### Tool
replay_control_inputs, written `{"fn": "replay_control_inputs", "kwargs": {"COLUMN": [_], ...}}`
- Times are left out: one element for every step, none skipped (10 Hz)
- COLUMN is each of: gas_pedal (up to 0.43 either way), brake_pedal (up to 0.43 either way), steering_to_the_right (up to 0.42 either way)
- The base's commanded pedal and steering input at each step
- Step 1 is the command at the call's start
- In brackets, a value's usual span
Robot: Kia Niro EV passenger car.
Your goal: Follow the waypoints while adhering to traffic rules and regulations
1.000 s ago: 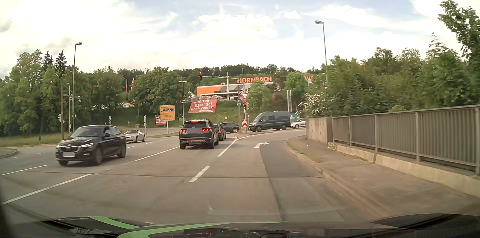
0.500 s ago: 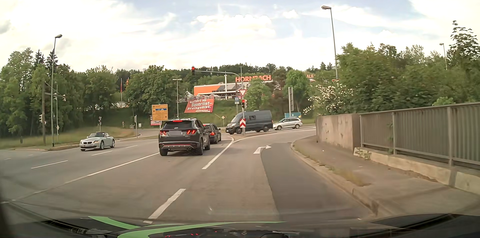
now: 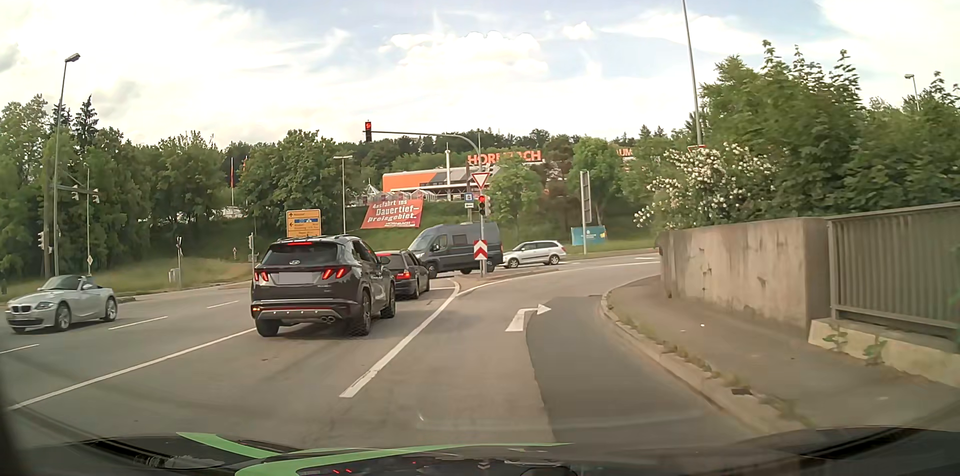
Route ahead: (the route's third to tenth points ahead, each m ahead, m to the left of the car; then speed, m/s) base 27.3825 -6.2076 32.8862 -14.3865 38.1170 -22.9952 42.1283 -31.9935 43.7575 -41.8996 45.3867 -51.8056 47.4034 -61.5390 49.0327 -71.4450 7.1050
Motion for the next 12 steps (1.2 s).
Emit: {"fn": "replay_control_inputs", "kwargs": {"gas_pedal": [0.0,0.0,0.0,0.0,0.0,0.0,0.0,0.0,0.0,0.0,0.0,0.0], "brake_pedal": [0.146,0.146,0.146,0.146,0.152,0.159,0.165,0.171,0.177,0.177,0.177,0.177], "steering_to_the_right": [0.002,0.001,0.001,0.001,0.001,0.001,0.002,0.004,0.008,0.01,0.016,0.023]}}
